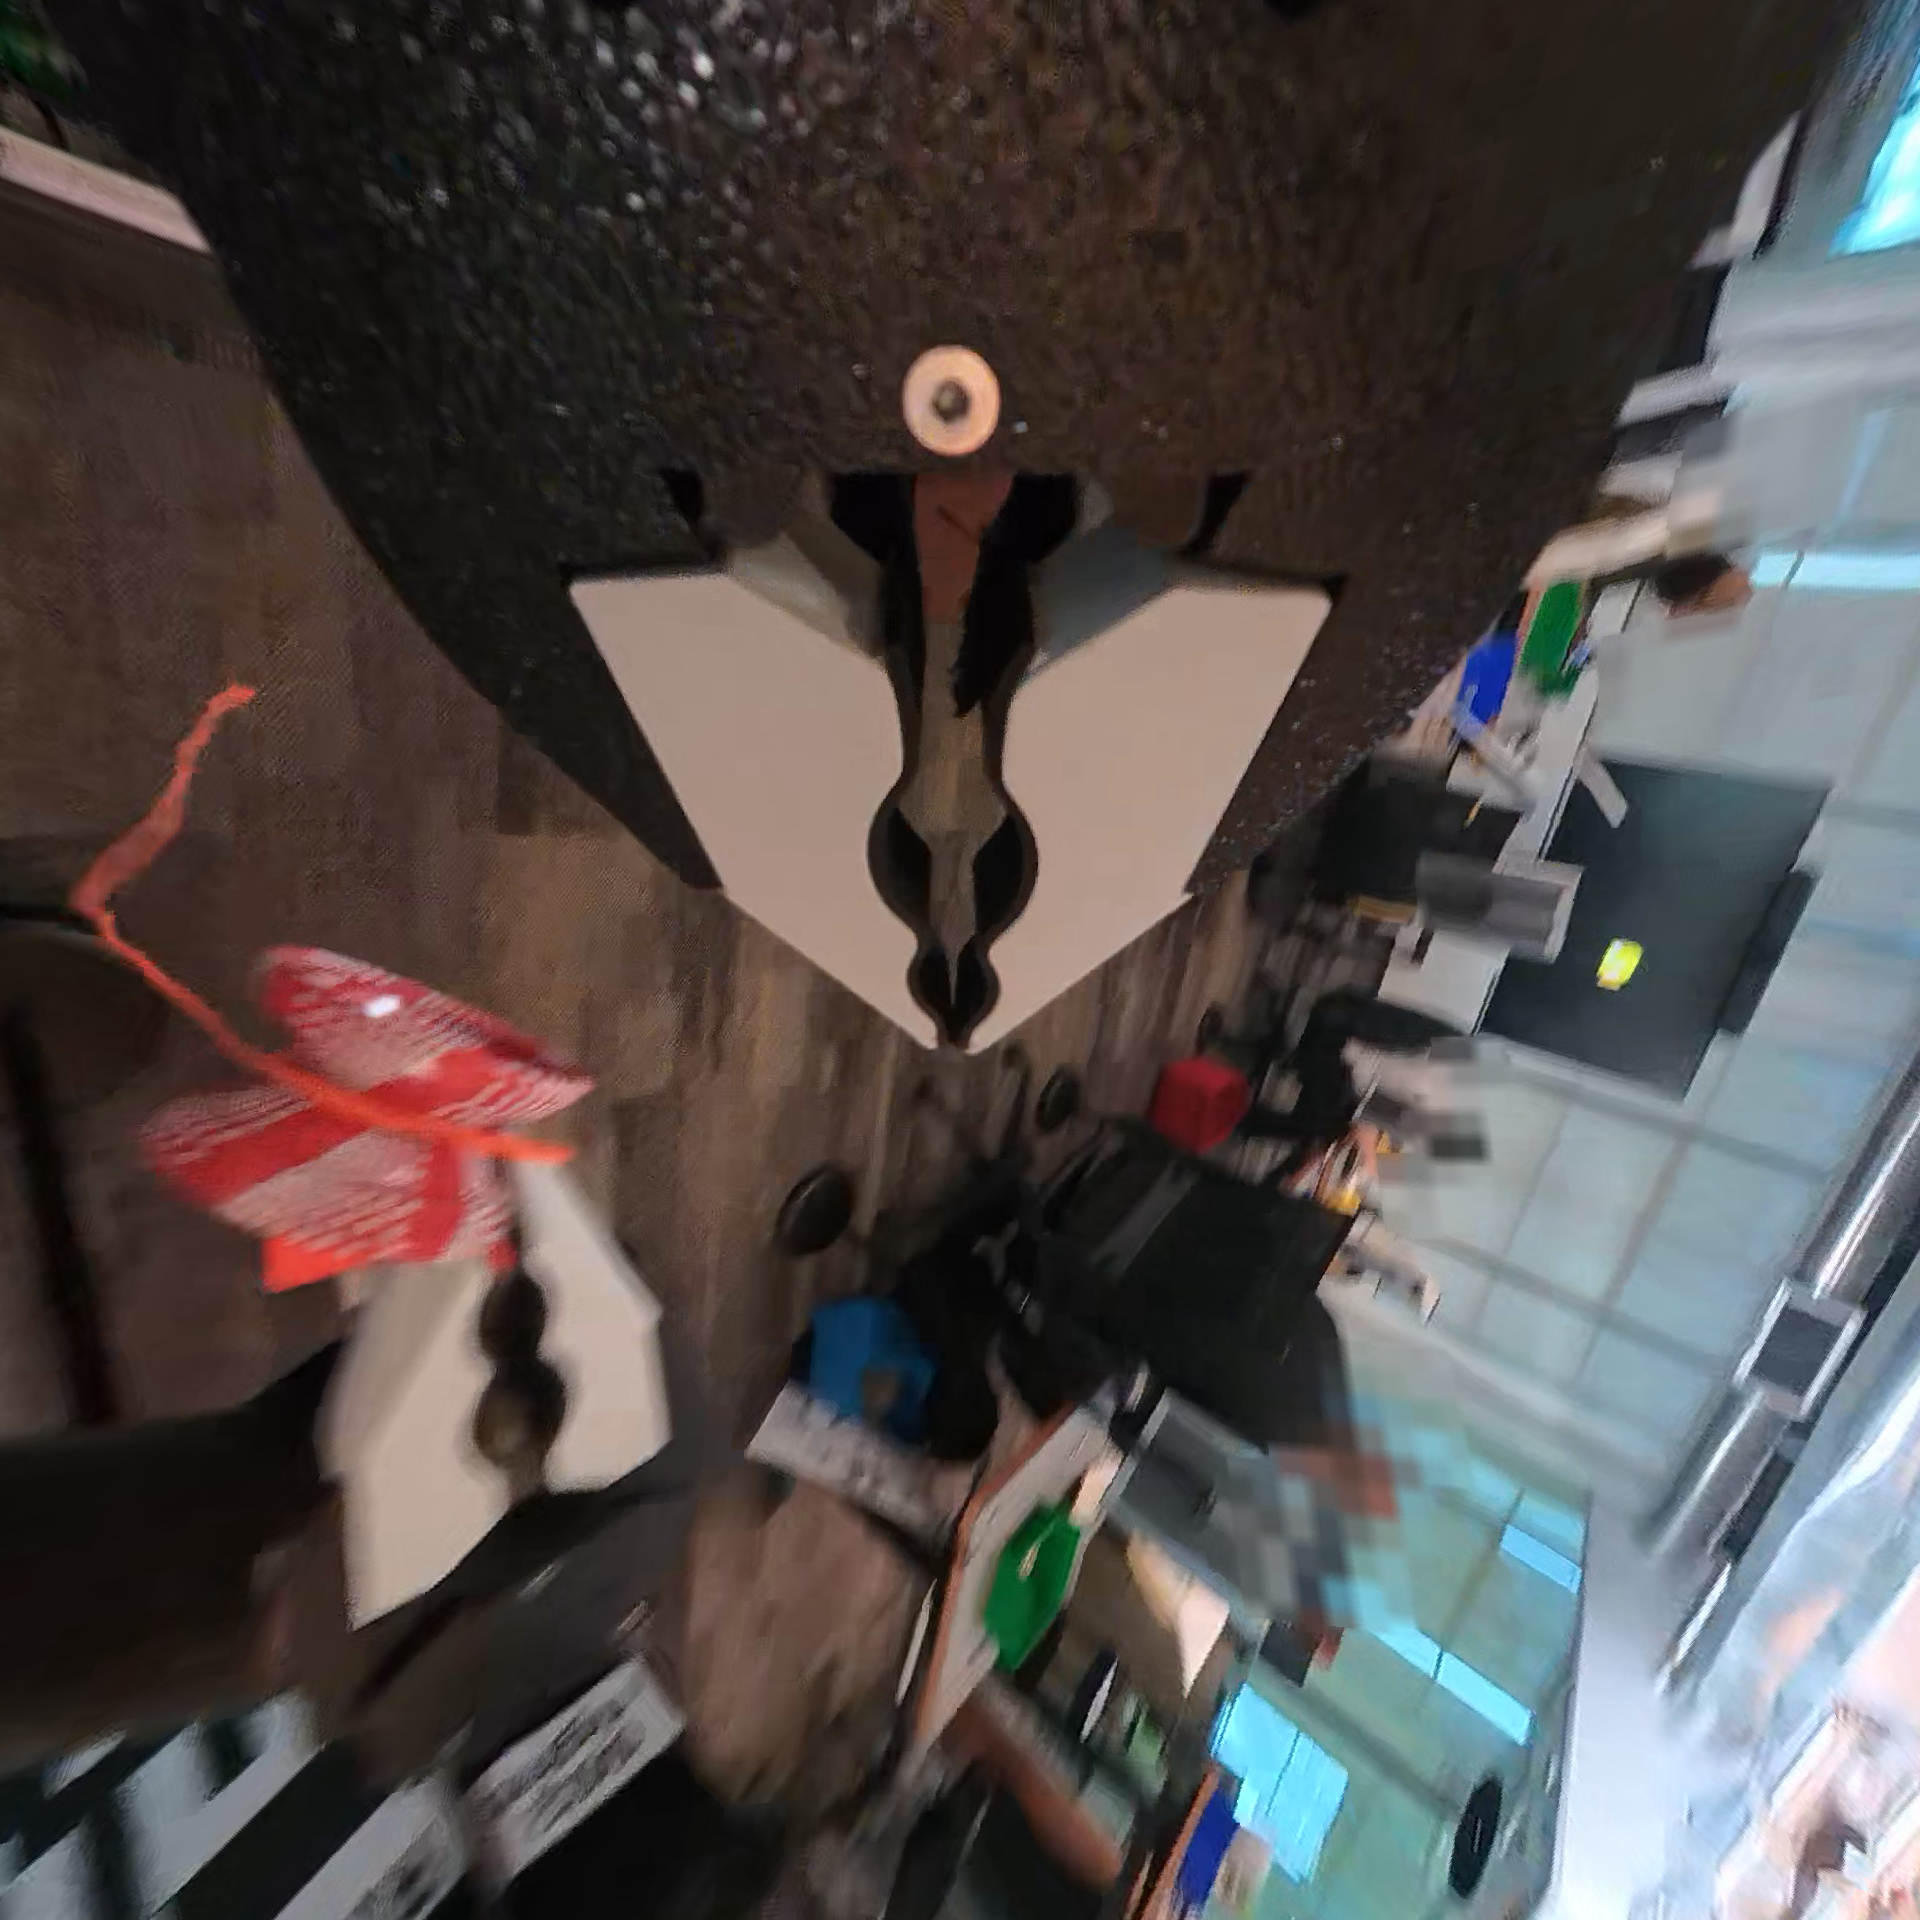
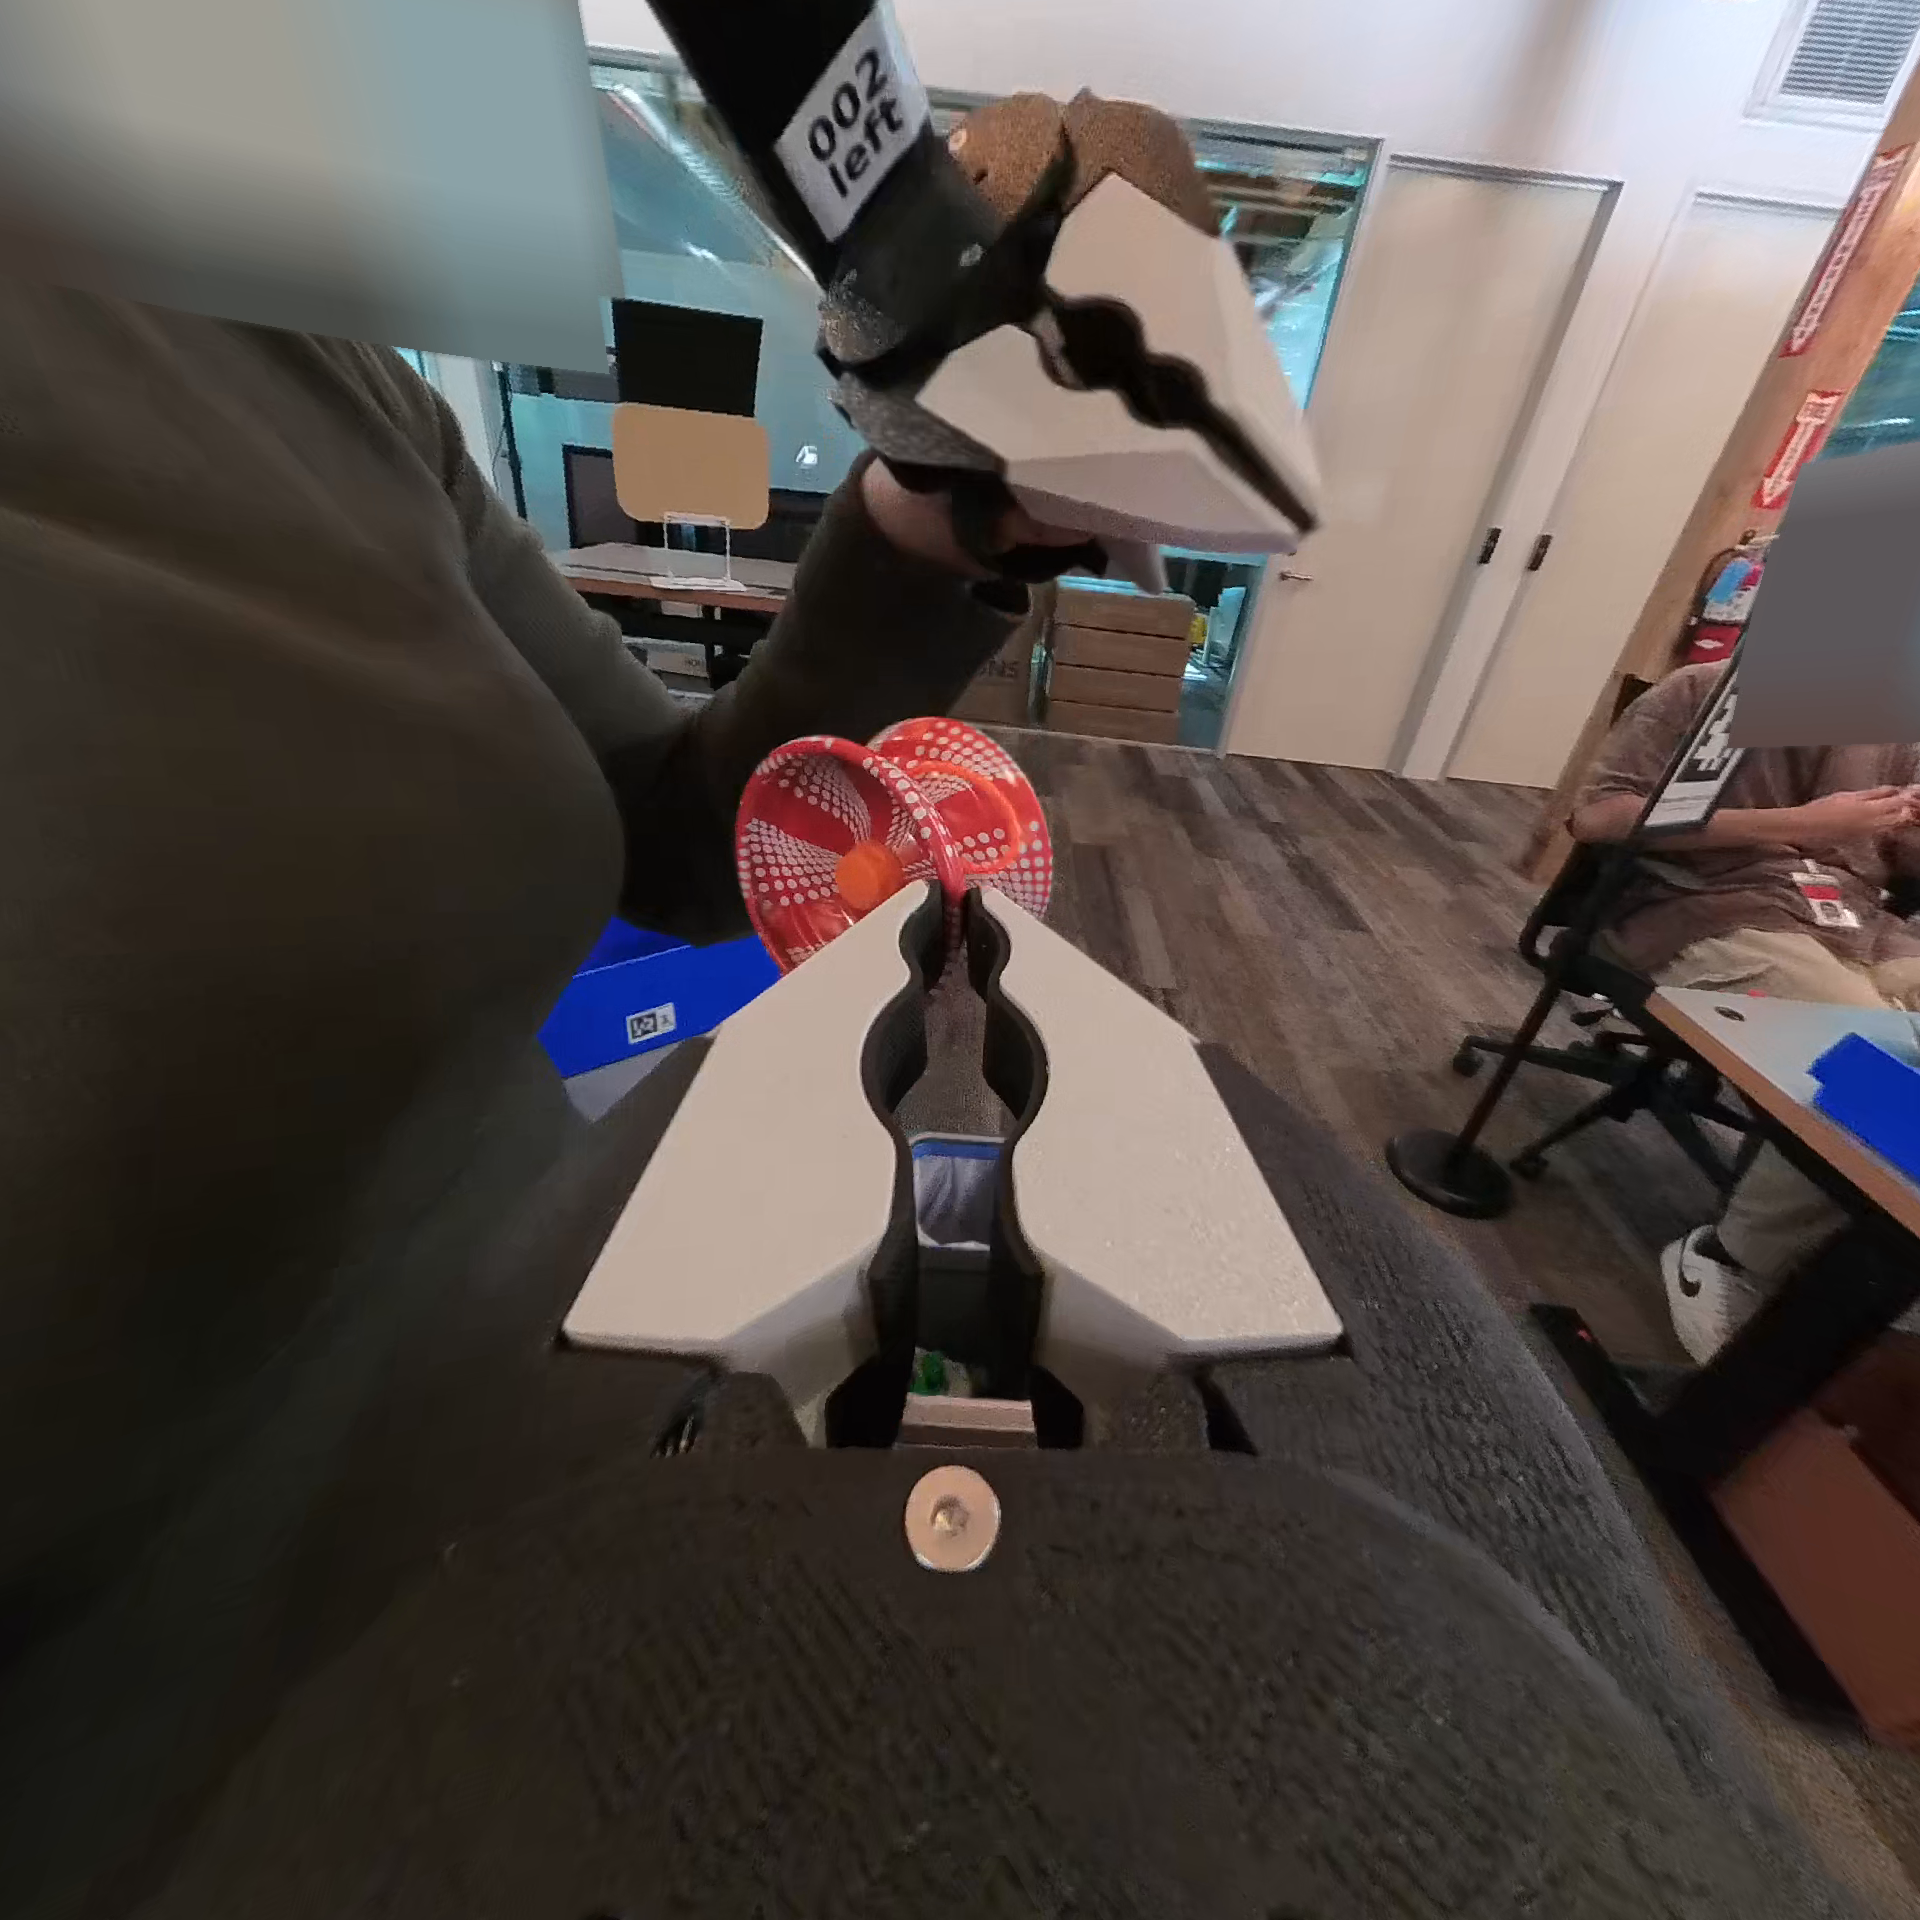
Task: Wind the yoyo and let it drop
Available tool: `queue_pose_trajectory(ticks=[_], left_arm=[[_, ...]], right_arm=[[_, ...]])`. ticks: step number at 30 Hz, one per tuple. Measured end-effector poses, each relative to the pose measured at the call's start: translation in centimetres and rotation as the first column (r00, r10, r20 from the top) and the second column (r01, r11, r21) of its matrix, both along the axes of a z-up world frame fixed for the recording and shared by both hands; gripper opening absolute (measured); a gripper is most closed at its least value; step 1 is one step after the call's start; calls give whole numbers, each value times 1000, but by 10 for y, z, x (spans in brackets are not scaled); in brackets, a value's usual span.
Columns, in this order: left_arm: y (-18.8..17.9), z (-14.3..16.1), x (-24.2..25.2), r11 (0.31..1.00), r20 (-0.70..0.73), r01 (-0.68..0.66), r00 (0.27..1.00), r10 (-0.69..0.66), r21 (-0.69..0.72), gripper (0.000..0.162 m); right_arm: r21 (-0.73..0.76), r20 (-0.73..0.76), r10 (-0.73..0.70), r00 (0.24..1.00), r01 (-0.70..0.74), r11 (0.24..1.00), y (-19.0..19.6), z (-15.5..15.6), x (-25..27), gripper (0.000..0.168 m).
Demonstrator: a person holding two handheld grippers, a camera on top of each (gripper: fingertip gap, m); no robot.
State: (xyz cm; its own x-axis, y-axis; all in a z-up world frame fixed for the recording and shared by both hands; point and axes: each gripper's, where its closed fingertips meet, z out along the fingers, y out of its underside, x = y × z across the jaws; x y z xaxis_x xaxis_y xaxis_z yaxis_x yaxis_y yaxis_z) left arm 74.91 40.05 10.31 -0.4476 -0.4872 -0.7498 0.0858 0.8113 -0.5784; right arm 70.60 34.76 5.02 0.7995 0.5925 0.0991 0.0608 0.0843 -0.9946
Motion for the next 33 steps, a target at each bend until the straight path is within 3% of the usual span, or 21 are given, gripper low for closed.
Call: queue_pose_trajectory(ticks=[1,3,5,7,9,11,13,15,17,19,21,22,23,26,30,33], left_arm=[[12,0,6,998,6,-66,998,66,7,0],[24,5,11,989,34,-133,990,136,-58,0],[15,6,6,969,-3,-79,997,81,-235,2],[1,3,-6,889,-81,11,995,-54,-457,30],[-14,-5,-19,745,-136,87,963,-232,-661,69],[-27,-25,-25,590,-196,77,902,-384,-804,99],[-50,-56,-25,496,-246,45,828,-504,-867,110],[-83,-89,-27,459,-281,39,743,-608,-888,116],[-113,-112,-31,423,-276,67,665,-694,-904,104],[-125,-108,-34,297,-177,99,614,-769,-950,92],[-122,-89,-51,111,-30,125,518,-855,-986,40],[-117,-85,-62,80,-8,137,464,-886,-987,10],[-112,-89,-68,122,-45,140,457,-888,-983,0],[-86,-97,-70,354,-190,179,585,-788,-918,0],[-58,-67,-87,533,-244,270,666,-705,-802,0],[-52,-47,-94,676,-300,348,700,-648,-650,0]], right_arm=[[-1,-4,-1,1000,1,1000,2,0,1,1],[10,-16,-25,1000,25,1000,4,1,7,1],[25,-28,-58,998,59,998,5,2,14,1],[54,-46,-116,992,118,992,7,7,23,1],[91,-71,-158,985,164,982,6,15,31,1],[126,-93,-179,979,190,974,2,24,35,1],[161,-111,-183,977,200,967,-3,31,37,1],[183,-123,-165,979,186,965,-5,37,35,1],[191,-130,-137,982,160,968,-5,39,31,1],[195,-122,-126,984,148,970,-4,39,28,1],[186,-103,-134,986,151,971,-4,37,27,1],[177,-85,-153,985,166,970,-5,34,28,1],[166,-60,-184,981,191,967,-6,31,30,1],[137,52,-314,948,305,942,-11,21,39,1],[78,231,-427,874,421,904,-10,-4,47,1],[23,316,-409,856,424,905,-3,-21,42,1]])
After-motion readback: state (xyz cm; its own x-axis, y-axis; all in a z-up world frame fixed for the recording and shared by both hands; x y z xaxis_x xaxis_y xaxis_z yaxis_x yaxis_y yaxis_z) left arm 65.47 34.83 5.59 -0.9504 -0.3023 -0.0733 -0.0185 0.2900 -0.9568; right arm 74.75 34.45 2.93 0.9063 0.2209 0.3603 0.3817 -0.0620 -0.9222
